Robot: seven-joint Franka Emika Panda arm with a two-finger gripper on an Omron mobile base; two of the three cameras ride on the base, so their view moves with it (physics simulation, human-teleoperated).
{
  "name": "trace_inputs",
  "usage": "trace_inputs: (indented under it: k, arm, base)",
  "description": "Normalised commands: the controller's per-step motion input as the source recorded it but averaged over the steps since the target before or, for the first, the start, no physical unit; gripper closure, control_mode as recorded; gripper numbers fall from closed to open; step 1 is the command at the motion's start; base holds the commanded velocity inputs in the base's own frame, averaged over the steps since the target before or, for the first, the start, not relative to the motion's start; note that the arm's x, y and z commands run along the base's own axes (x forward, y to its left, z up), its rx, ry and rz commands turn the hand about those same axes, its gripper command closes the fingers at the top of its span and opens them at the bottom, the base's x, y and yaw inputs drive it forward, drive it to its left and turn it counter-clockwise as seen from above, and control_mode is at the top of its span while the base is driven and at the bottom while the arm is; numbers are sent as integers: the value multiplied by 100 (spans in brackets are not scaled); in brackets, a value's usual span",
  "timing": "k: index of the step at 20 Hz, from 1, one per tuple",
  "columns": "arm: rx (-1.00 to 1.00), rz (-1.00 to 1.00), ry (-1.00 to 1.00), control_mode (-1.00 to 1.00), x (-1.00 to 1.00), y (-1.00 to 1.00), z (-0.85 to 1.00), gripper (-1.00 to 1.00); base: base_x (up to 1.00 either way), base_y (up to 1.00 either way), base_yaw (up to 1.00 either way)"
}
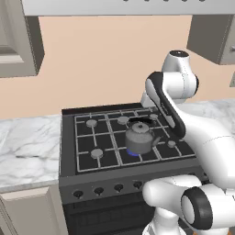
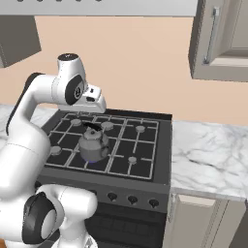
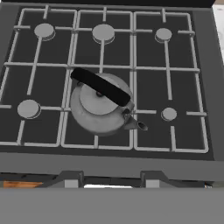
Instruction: The kettle is done boiling. Turn off the stove, then wait for 300 timesteps before moving the kettle to the dining table.
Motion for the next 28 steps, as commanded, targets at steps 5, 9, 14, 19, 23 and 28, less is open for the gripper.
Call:
trace_inputs:
  k: [5, 9, 14, 19, 23, 28]
  arm:
    - [0, 0, 0, 100, 0, 5, 0, -100]
    - [0, 0, 0, 100, 0, 0, 0, -100]
    - [0, 0, 0, 100, 0, 0, 0, -100]
    - [0, 0, 0, 100, 0, 0, 0, -100]
    - [0, 0, 0, 100, 0, 0, 0, -100]
    - [0, 0, 0, 100, 0, 0, 0, -100]
  base:
    - [0, 20, 0]
    - [0, 41, 0]
    - [1, 43, 0]
    - [5, 47, 0]
    - [9, 53, 0]
    - [7, 53, 0]
